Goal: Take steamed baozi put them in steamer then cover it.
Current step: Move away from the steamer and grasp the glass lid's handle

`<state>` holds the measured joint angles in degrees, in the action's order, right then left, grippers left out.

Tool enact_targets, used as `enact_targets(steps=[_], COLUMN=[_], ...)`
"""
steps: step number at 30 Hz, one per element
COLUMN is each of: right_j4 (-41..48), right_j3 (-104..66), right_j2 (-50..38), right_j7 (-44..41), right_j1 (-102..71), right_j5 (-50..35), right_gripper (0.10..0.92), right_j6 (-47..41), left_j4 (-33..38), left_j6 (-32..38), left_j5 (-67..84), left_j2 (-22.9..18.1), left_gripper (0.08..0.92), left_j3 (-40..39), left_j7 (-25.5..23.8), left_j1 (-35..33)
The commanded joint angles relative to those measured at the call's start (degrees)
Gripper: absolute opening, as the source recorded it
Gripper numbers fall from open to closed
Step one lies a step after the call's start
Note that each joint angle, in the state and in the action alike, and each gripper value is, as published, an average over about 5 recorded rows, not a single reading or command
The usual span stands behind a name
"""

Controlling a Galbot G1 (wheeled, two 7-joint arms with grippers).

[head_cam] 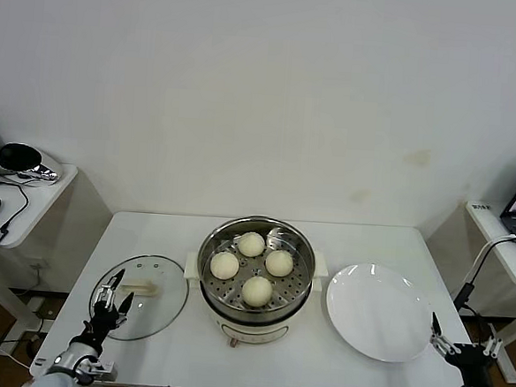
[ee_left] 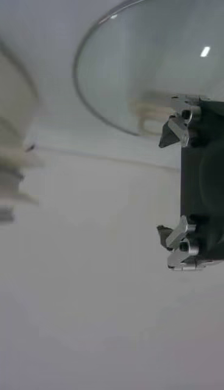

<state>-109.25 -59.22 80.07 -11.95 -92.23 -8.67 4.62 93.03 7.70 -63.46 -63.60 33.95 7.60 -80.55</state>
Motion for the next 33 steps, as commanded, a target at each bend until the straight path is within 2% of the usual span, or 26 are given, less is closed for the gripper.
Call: enact_targets(steps=[1,10,20,23,33], right_j4=[0.41,1.4,2.59,2.77,2.51], right_j3=[-2.5,-2.58,-2.07,-1.92,-1.8], right_j2=[1.38,1.64,1.73,1.72,1.8], right_j7=[0.17,0.16,0.04,-0.01,-0.14], right_j1=[-1.36,-1.1,-0.63,-0.55,-0.73], right_j5=[-0.09,0.01,0.54,0.67,0.74], right_gripper=[0.823,0.823,0.823,0.823,0.823], right_j6=[0.69,1.02,1.18,1.2,1.29], left_j4=[-9.54,-14.32,-15.78,-16.67,-17.67], left_j6=[0.98,0.81,0.65,0.56,0.26], left_j5=[-10.23,-11.06,-10.65,-10.32,-8.82], left_j2=[1.7,1.29,1.0,1.01,0.96], left_gripper=[0.823,0.823,0.817,0.766,0.481], left_j3=[-3.36,-6.17,-6.85,-6.89,-6.9], left_j7=[-0.32,-0.32,-0.49,-0.88,-0.28], left_j1=[9.04,14.67,16.33,16.43,16.04])
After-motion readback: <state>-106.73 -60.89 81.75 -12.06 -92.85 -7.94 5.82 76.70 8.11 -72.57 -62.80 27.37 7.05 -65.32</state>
